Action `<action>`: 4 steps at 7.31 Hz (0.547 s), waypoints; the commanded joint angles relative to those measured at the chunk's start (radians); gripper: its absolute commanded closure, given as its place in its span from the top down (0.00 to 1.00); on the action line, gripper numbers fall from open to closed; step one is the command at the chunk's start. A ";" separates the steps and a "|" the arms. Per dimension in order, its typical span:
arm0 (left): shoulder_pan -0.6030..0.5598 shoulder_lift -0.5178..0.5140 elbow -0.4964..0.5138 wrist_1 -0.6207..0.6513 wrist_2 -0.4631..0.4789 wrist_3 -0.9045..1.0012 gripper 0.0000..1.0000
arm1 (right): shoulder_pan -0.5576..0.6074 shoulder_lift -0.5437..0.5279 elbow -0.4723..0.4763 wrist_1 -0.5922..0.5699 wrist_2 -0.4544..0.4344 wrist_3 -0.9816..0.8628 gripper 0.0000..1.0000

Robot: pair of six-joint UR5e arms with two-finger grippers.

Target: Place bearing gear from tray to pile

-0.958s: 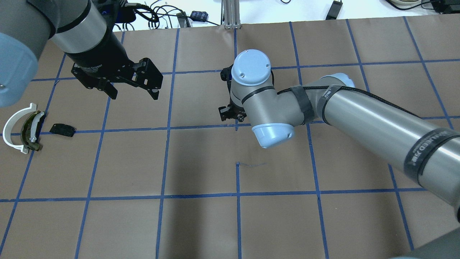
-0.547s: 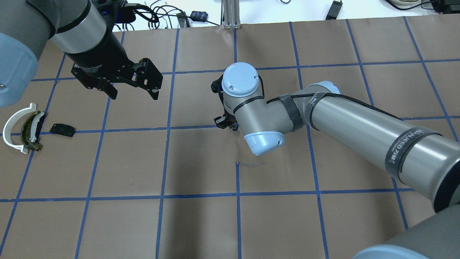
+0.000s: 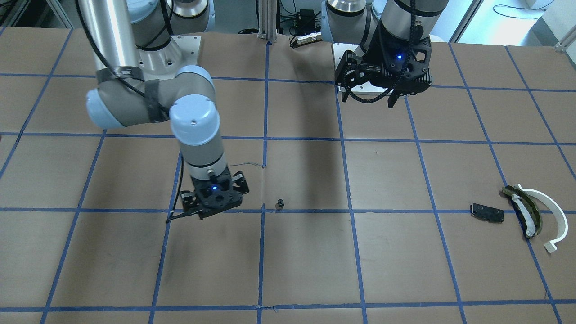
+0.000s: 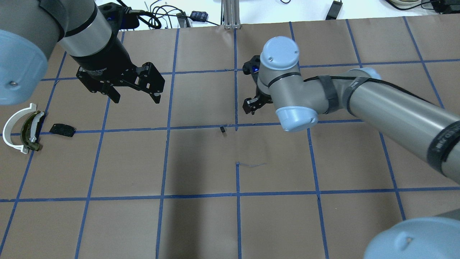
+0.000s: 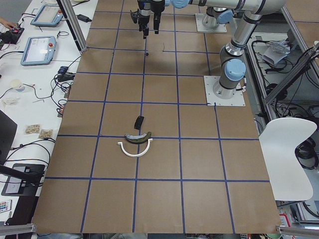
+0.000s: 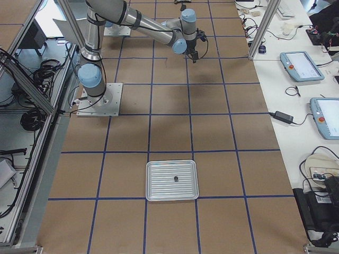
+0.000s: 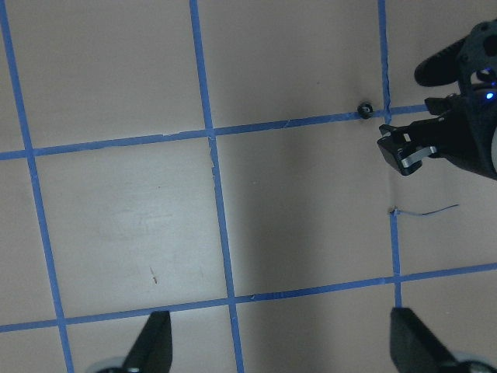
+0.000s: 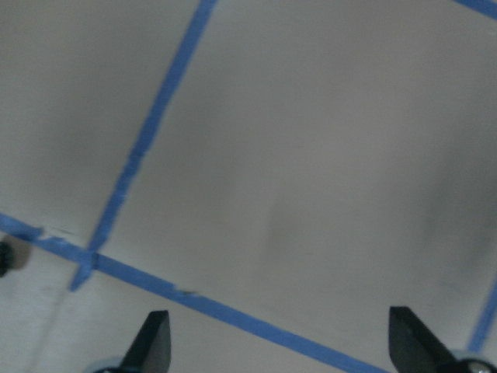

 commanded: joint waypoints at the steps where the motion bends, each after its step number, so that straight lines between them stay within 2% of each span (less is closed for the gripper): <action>1: -0.006 -0.059 -0.003 0.040 -0.035 -0.080 1.00 | -0.230 -0.081 -0.001 0.068 -0.011 -0.263 1.00; 2: -0.026 -0.118 -0.020 0.131 -0.091 -0.186 1.00 | -0.389 -0.123 -0.002 0.170 0.006 -0.379 1.00; 3: -0.067 -0.175 -0.028 0.245 -0.095 -0.226 1.00 | -0.516 -0.138 -0.001 0.205 -0.011 -0.410 1.00; 4: -0.119 -0.244 -0.031 0.266 -0.083 -0.366 1.00 | -0.633 -0.143 -0.011 0.204 -0.014 -0.544 1.00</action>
